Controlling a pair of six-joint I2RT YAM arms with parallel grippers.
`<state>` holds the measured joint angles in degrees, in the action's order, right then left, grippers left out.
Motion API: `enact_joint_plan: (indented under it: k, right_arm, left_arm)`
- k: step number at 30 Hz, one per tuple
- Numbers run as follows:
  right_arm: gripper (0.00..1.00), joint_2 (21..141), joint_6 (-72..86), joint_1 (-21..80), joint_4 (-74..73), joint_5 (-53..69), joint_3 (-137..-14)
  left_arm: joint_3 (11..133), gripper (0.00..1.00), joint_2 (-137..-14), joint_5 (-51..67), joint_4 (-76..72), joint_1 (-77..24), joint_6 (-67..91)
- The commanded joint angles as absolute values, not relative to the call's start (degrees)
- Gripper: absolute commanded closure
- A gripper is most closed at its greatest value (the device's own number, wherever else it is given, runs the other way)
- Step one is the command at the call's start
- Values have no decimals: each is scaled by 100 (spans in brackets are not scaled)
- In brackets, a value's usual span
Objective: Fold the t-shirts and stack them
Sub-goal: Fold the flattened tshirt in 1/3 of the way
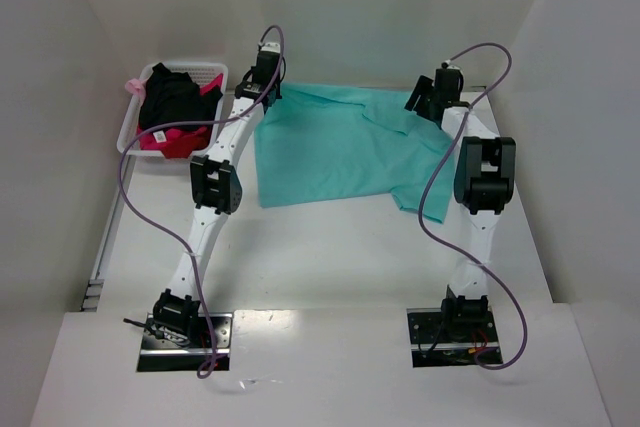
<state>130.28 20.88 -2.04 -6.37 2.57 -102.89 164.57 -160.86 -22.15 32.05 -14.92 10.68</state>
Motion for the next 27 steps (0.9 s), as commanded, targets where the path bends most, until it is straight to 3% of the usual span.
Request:
enact_joint_plan:
  k: [1,27]
  right_arm:
    - [29,12779,2145,-80,-579,387,-10257]
    - [34,13219,2426,26,-686,176,-10055]
  left_arm:
    - [16409,100,-15662,-2162,3155,-1521,1011]
    - [16022,100,-15398,-2057,3155,-1521,958]
